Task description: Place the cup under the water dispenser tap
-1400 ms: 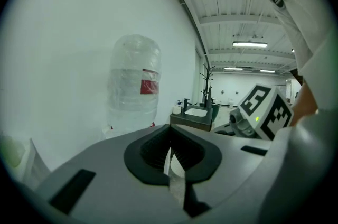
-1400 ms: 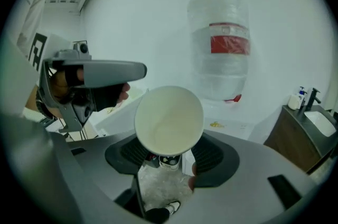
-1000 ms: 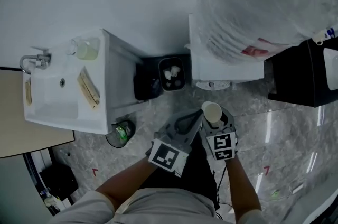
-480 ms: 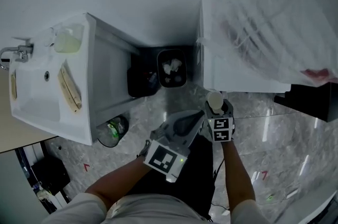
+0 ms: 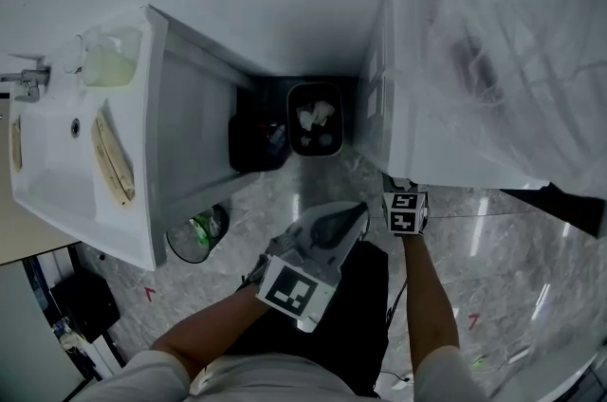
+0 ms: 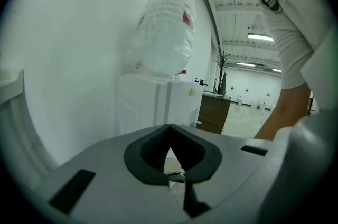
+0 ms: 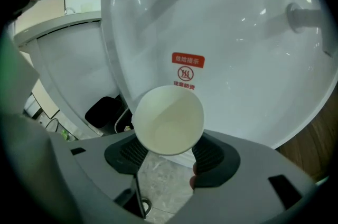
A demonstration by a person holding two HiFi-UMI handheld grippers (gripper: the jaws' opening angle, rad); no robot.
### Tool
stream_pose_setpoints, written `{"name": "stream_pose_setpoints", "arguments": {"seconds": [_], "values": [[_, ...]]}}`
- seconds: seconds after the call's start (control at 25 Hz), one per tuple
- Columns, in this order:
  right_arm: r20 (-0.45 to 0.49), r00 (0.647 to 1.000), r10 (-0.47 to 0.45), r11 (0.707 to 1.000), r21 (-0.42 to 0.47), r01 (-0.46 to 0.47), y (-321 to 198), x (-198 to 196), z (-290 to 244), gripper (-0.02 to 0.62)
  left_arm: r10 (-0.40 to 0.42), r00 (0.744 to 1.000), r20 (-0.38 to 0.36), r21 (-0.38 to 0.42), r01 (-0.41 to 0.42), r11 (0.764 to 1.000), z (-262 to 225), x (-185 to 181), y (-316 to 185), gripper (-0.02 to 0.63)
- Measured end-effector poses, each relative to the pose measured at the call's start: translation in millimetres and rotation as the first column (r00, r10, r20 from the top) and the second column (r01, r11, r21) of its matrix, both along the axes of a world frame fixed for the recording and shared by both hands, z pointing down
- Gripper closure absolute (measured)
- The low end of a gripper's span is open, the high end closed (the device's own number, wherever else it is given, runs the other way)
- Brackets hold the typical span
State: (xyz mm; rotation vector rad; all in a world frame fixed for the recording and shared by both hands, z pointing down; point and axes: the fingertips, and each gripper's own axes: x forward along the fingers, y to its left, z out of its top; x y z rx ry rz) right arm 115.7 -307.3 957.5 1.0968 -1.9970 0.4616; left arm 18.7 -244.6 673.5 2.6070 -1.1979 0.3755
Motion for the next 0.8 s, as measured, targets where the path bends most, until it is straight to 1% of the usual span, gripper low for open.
{"name": "stream_pose_setpoints", "arguments": {"seconds": [0.12,0.24,0.44,0.52,0.68,0.8], "values": [[-0.009,1.0,0.005,1.0,-0.016,-0.005,-2,5,10,0.339,-0.002,1.0,0.001,-0.015,0.002,1.0,4,-2,1,0.601],[0.013,1.0,0.002,0.999,-0.035,-0.001,-1,5,15,0.339,-0.008,1.0,0.002,-0.013,0.008,1.0,4,-4,-1,0.601],[0.031,0.999,-0.01,0.999,-0.04,0.011,0,2,16,0.336,-0.017,1.0,0.005,-0.014,0.017,1.0,3,-5,0,0.601],[0.049,0.999,-0.012,0.998,-0.054,0.015,3,0,13,0.314,-0.017,1.0,0.003,-0.018,0.017,1.0,1,-3,3,0.601],[0.05,0.998,-0.025,0.998,-0.06,0.028,8,3,-2,0.28,-0.014,1.0,-0.003,-0.025,0.014,1.0,-8,1,7,0.601],[0.042,0.999,0.004,0.998,-0.06,-0.001,15,11,-20,0.275,-0.005,1.0,-0.007,-0.024,0.004,1.0,-21,6,10,0.601]]}}
